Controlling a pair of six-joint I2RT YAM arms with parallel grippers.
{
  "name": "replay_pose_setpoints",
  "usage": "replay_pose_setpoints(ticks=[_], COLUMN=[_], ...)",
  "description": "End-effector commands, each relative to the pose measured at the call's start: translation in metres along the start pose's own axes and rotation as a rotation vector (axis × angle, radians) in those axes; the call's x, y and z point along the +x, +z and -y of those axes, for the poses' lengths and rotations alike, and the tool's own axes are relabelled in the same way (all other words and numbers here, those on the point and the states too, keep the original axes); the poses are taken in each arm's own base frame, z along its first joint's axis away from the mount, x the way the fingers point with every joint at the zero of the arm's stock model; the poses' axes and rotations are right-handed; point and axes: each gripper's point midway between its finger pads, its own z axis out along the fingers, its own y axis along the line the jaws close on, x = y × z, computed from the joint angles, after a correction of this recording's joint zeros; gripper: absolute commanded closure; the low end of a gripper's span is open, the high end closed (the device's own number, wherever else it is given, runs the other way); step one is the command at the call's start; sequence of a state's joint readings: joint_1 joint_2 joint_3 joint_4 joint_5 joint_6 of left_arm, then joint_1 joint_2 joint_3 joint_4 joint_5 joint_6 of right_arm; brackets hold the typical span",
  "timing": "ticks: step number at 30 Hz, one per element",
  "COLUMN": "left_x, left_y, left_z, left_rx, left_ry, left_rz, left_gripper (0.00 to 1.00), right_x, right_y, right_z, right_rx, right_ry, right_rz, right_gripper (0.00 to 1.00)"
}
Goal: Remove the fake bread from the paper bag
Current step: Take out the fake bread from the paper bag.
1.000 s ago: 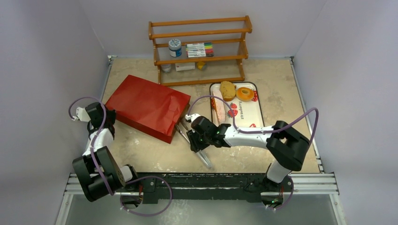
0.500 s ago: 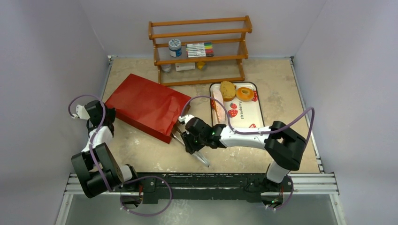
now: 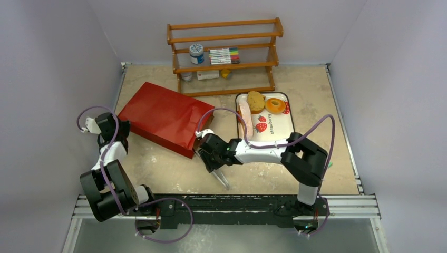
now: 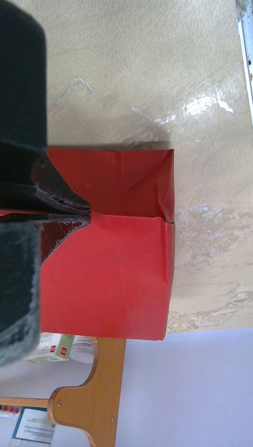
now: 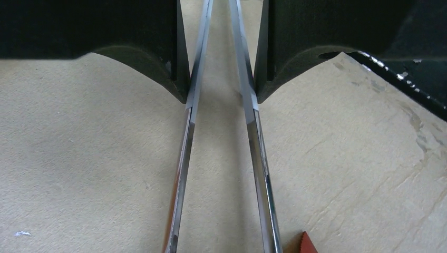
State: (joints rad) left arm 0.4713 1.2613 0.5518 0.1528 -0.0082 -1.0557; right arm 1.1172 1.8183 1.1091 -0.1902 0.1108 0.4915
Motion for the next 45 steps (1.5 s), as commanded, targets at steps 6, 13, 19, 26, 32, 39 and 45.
replay_pose_setpoints(ticks=[6, 13, 19, 26, 32, 39, 45], left_x=[-0.014, -0.014, -0.013, -0.013, -0.013, -0.013, -0.013], left_y=[-0.001, -0.002, -0.003, -0.004, -0.004, -0.004, -0.003], left_z=[0.021, 0.02, 0.019, 0.018, 0.016, 0.016, 0.015], left_rx=[0.069, 0.069, 0.068, 0.065, 0.057, 0.056, 0.058], left_ry=[-0.013, -0.014, -0.011, -0.007, -0.004, -0.002, -0.003], left_rz=[0.04, 0.041, 0.04, 0.041, 0.042, 0.043, 0.043], left_gripper=[1.0, 1.0, 1.0, 1.0, 1.0, 1.0, 1.0], right_x=[-0.009, -0.005, -0.01, -0.017, -0.031, -0.044, -0.048], right_y=[0.007, 0.016, 0.027, 0.036, 0.045, 0.058, 0.073], right_z=[0.008, 0.011, 0.015, 0.037, 0.052, 0.064, 0.068], right_rx=[0.084, 0.109, 0.138, 0.197, 0.207, 0.217, 0.214], right_ry=[0.062, 0.056, 0.048, 0.083, 0.101, 0.103, 0.098], right_rz=[0.011, -0.015, -0.017, -0.003, 0.019, 0.025, 0.027], right_gripper=[0.51, 0.5, 0.49, 0.47, 0.46, 0.44, 0.44])
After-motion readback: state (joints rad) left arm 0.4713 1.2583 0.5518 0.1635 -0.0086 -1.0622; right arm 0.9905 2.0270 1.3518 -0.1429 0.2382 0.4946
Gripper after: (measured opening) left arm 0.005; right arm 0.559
